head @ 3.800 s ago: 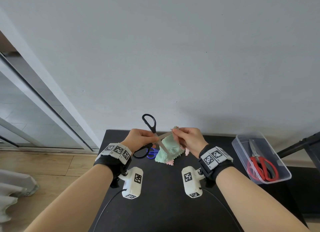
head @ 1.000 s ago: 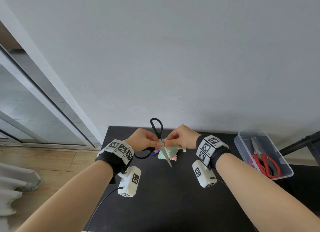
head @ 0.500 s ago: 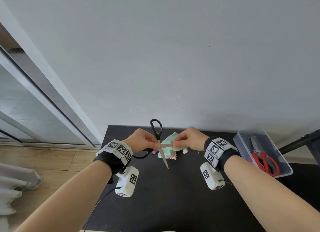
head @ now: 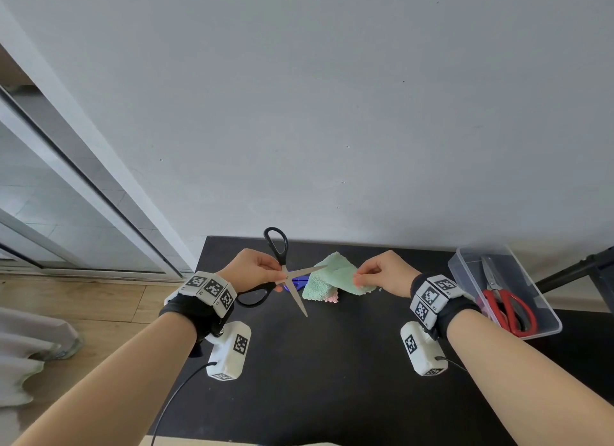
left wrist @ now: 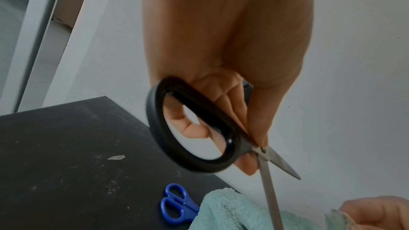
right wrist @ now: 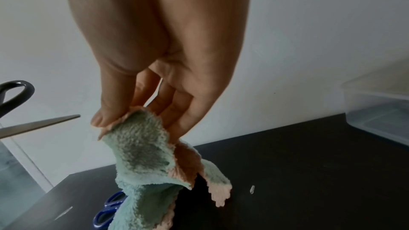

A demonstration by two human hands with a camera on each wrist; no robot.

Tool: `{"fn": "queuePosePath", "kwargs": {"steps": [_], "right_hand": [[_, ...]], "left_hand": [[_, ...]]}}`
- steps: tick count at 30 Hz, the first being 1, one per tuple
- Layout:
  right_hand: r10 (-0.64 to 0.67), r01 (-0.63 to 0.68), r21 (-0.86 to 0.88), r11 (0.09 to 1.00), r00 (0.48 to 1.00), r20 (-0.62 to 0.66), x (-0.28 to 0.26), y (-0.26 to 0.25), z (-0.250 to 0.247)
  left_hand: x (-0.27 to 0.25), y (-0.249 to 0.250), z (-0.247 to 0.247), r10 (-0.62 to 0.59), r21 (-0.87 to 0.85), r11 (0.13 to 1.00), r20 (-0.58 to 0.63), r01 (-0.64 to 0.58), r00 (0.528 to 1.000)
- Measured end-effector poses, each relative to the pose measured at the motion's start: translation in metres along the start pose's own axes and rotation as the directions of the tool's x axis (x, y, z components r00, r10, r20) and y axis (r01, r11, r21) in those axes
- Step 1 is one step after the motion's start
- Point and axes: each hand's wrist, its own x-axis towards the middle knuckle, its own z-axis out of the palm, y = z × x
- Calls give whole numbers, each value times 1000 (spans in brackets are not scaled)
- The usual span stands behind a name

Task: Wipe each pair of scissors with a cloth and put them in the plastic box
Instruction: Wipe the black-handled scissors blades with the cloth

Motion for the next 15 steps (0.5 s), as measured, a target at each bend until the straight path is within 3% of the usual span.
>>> {"fn": "queuePosePath", "kwargs": {"steps": [15], "right_hand": [[39,-34,71,997,997,-71,5,14,24]], "left_hand": [[1,0,18,-81,-159,985,-77,68,994]]}}
